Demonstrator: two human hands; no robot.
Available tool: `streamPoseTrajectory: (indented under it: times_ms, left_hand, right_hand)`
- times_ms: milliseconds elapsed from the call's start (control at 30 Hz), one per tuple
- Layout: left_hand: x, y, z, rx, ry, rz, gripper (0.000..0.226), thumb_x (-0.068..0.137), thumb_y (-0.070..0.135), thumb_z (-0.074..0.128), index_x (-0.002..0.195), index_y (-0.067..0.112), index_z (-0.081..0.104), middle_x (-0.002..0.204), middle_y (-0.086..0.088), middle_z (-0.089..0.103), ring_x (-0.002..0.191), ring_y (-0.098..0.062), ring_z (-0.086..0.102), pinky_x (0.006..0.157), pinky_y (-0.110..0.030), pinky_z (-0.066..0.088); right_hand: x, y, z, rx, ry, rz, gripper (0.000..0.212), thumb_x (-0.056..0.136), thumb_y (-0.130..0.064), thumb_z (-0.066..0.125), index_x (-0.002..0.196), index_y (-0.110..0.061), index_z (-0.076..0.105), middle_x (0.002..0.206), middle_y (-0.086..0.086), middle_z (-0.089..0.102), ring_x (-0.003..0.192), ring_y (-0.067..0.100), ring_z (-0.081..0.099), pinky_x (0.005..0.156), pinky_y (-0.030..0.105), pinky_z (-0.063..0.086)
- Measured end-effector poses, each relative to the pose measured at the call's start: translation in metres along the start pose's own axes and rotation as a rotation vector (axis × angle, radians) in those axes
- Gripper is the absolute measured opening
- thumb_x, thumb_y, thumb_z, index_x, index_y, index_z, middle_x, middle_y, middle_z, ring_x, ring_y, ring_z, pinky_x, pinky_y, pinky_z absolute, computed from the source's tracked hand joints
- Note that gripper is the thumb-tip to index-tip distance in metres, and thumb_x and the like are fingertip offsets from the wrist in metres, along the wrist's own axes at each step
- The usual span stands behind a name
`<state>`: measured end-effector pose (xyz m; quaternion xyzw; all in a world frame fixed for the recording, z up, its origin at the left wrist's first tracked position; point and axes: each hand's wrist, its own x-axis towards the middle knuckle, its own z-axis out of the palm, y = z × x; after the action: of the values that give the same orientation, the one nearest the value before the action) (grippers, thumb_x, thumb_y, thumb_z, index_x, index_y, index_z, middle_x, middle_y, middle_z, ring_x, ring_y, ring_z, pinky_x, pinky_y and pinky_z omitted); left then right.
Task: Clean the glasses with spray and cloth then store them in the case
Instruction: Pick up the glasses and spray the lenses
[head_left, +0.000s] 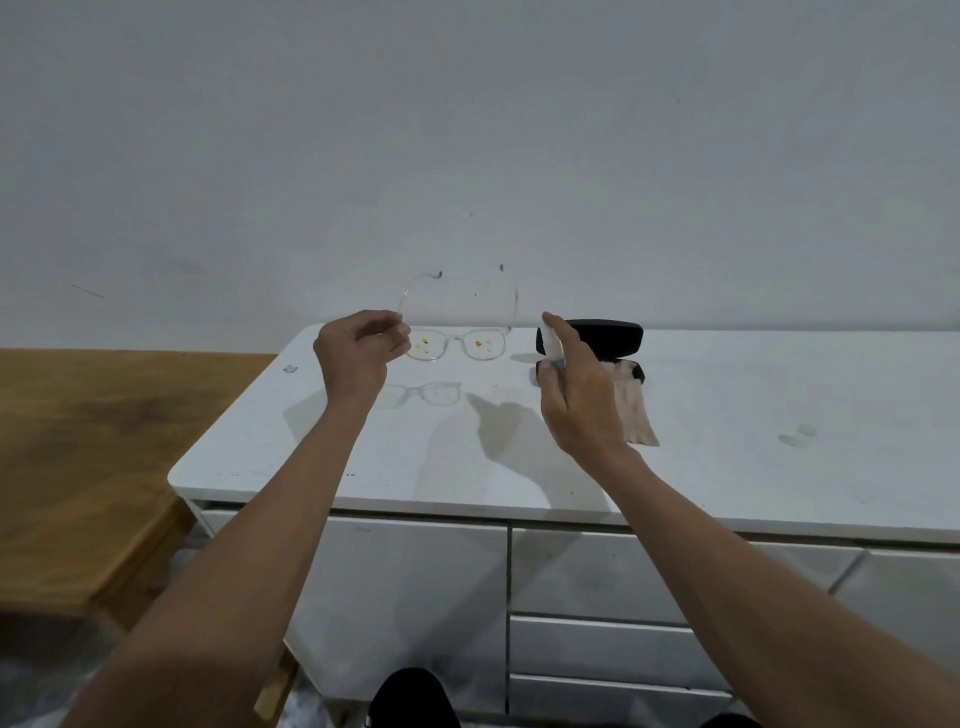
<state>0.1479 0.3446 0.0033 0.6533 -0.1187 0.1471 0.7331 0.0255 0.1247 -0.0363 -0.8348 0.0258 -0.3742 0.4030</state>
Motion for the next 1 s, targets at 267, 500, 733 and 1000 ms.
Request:
streamPoseTrajectory:
  times_ms: [267, 500, 733, 1000]
  left_hand:
    - [-0.010, 0.008, 0.010, -0.008, 0.034, 0.052, 0.012, 0.083, -0.010, 0.075, 0.093, -0.005, 0.076, 0.080, -0.016, 0.072, 0.066, -0.026, 0.070, 0.068, -0.031, 0.064]
    - [-0.016, 0.006, 0.014, -0.036, 0.023, 0.068, 0.014, 0.082, -0.012, 0.072, 0.090, -0.002, 0.076, 0.071, -0.010, 0.070, 0.069, -0.028, 0.069, 0.081, -0.044, 0.064]
    - [-0.022, 0.010, 0.016, -0.069, 0.017, 0.074, 0.014, 0.082, -0.013, 0.072, 0.089, -0.001, 0.075, 0.076, -0.015, 0.069, 0.071, -0.025, 0.070, 0.079, -0.038, 0.064]
    - [-0.028, 0.018, 0.022, -0.108, 0.058, 0.070, 0.010, 0.084, -0.011, 0.072, 0.091, -0.004, 0.074, 0.080, -0.018, 0.068, 0.069, -0.028, 0.069, 0.070, -0.034, 0.064]
  right_hand:
    - [-0.001, -0.012, 0.000, -0.042, 0.030, -0.095, 0.043, 0.101, -0.016, 0.054, 0.144, -0.019, 0.051, 0.114, -0.003, 0.068, 0.084, 0.013, 0.062, 0.084, 0.033, 0.052]
    - [0.004, -0.021, 0.004, -0.048, 0.001, -0.074, 0.045, 0.101, -0.016, 0.050, 0.146, -0.024, 0.050, 0.068, -0.021, 0.040, 0.062, 0.000, 0.048, 0.070, 0.028, 0.041]
    - [0.007, -0.024, 0.004, -0.124, 0.016, -0.085, 0.047, 0.101, -0.016, 0.049, 0.147, -0.026, 0.050, 0.067, -0.016, 0.043, 0.063, -0.003, 0.047, 0.066, 0.029, 0.039]
    - [0.011, -0.029, 0.006, -0.200, 0.064, -0.130, 0.045, 0.100, -0.019, 0.049, 0.145, -0.026, 0.051, 0.079, 0.000, 0.060, 0.070, 0.020, 0.058, 0.065, 0.040, 0.051]
